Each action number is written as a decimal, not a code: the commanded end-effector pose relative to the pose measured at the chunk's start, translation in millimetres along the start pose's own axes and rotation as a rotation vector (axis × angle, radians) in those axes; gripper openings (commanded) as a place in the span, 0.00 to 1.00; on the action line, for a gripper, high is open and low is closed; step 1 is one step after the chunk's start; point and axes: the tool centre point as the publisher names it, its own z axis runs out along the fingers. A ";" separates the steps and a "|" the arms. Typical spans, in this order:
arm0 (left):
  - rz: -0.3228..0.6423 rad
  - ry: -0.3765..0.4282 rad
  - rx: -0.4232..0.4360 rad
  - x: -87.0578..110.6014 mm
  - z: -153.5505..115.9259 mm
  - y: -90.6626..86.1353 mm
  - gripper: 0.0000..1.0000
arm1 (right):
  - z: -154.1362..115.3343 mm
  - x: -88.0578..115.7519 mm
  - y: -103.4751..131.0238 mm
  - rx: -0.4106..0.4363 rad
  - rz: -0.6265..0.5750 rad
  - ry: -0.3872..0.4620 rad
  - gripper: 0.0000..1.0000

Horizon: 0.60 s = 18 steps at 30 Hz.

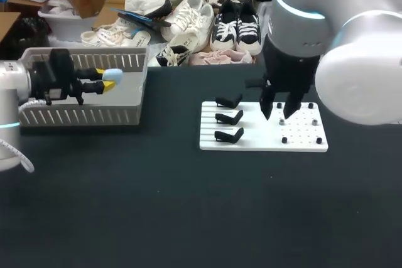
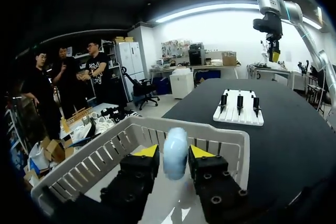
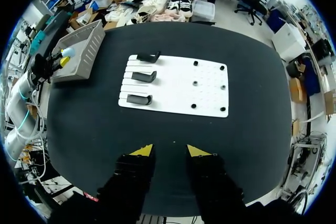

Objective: Pick up each earbud case from the left stands, insert the matching earbuds, close the lid, and place the case in the box.

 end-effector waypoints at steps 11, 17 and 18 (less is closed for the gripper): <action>0.025 -0.021 0.048 -30.3 -5.5 -17.9 1.00 | -9.3 -4.6 -8.0 -0.021 0.012 -0.077 0.35; 0.041 -0.036 0.090 -54.9 0.0 -51.4 1.00 | -19.0 -10.8 -24.4 -0.041 0.021 -0.146 0.36; 0.047 -0.032 0.103 -60.0 1.9 -59.5 1.00 | -21.7 -12.6 -28.4 -0.048 0.024 -0.164 0.36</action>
